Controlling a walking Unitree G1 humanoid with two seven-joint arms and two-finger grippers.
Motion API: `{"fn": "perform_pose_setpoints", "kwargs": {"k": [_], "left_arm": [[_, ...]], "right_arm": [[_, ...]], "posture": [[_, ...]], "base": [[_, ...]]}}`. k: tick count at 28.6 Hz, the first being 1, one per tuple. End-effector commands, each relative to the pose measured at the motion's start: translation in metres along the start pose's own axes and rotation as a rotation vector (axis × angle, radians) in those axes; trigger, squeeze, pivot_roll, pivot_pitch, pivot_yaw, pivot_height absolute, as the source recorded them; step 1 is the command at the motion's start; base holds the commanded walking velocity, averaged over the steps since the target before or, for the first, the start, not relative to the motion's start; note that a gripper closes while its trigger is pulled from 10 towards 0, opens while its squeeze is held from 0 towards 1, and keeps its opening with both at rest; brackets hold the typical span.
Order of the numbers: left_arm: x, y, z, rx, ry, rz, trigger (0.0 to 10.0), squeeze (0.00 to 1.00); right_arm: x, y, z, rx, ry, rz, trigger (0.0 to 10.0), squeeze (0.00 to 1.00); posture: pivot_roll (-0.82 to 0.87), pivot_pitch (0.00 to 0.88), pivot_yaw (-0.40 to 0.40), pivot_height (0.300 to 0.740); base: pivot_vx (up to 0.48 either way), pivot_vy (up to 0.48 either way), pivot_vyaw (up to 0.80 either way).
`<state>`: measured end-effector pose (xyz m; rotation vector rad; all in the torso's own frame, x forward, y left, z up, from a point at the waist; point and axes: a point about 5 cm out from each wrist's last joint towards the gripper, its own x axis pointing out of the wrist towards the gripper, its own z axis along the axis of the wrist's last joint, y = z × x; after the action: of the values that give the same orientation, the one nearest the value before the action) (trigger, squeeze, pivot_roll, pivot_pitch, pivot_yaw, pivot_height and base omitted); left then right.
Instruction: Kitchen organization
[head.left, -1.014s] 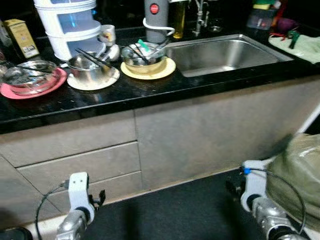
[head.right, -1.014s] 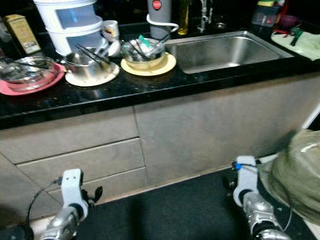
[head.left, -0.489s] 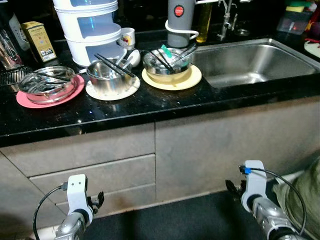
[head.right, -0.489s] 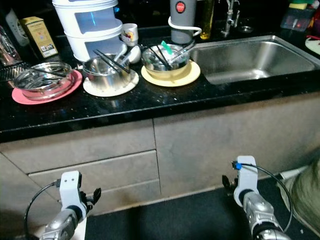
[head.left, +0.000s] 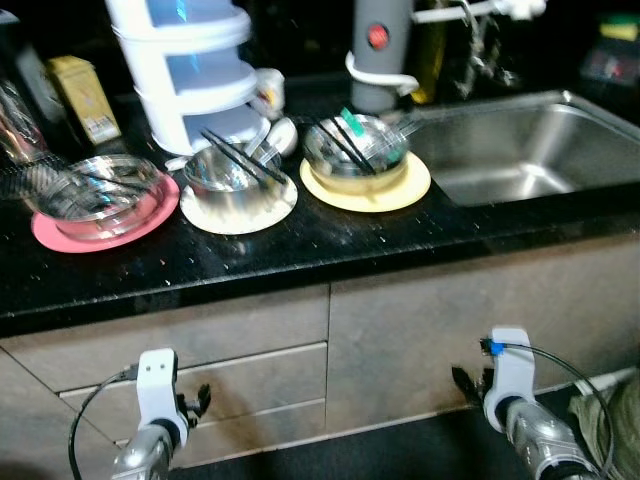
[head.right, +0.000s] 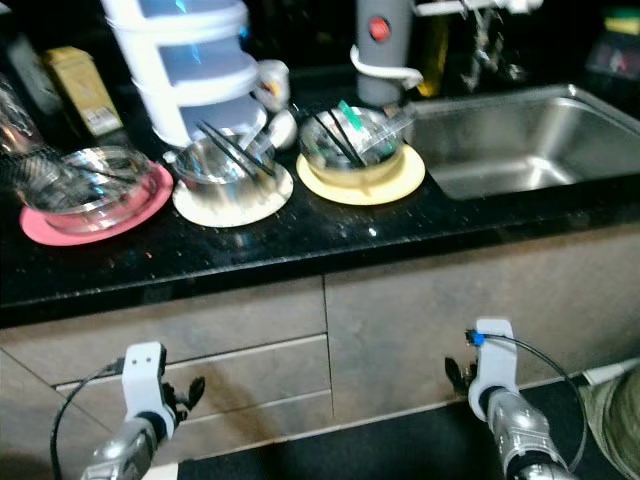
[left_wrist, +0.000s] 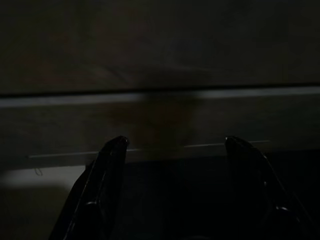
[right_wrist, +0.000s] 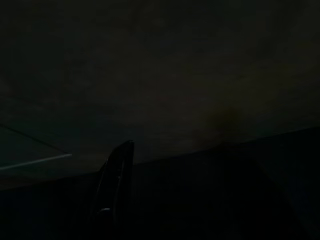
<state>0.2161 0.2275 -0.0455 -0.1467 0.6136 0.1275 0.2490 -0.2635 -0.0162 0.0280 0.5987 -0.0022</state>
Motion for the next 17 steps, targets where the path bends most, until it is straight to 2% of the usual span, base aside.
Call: {"fn": "perform_pose_setpoints", "kwargs": {"k": [1,6,17], "left_arm": [[0.0002,-0.0003,0.0012,-0.023,-0.012,-0.003,10.0,0.0],[0.0005,-0.0047,-0.0011,0.02,0.012,-0.039,10.0,0.0],[0.0005,-0.0063,-0.0014,0.009,0.014,-0.046,10.0,0.0]], "right_arm": [[-0.0012,-0.0014,-0.0033,0.012,0.01,-0.006,10.0,0.0],[-0.0013,-0.002,-0.0028,0.009,0.01,-0.006,10.0,0.0],[-0.0015,-0.0034,-0.0011,0.007,0.002,-0.004,10.0,0.0]], "posture": [[-0.01,0.0,0.002,0.74],[-0.02,0.0,0.001,0.74],[-0.02,0.006,-0.001,0.74]], "base": [[0.0,0.0,0.0],[0.0,0.0,0.0],[0.0,-0.465,0.0]]}}
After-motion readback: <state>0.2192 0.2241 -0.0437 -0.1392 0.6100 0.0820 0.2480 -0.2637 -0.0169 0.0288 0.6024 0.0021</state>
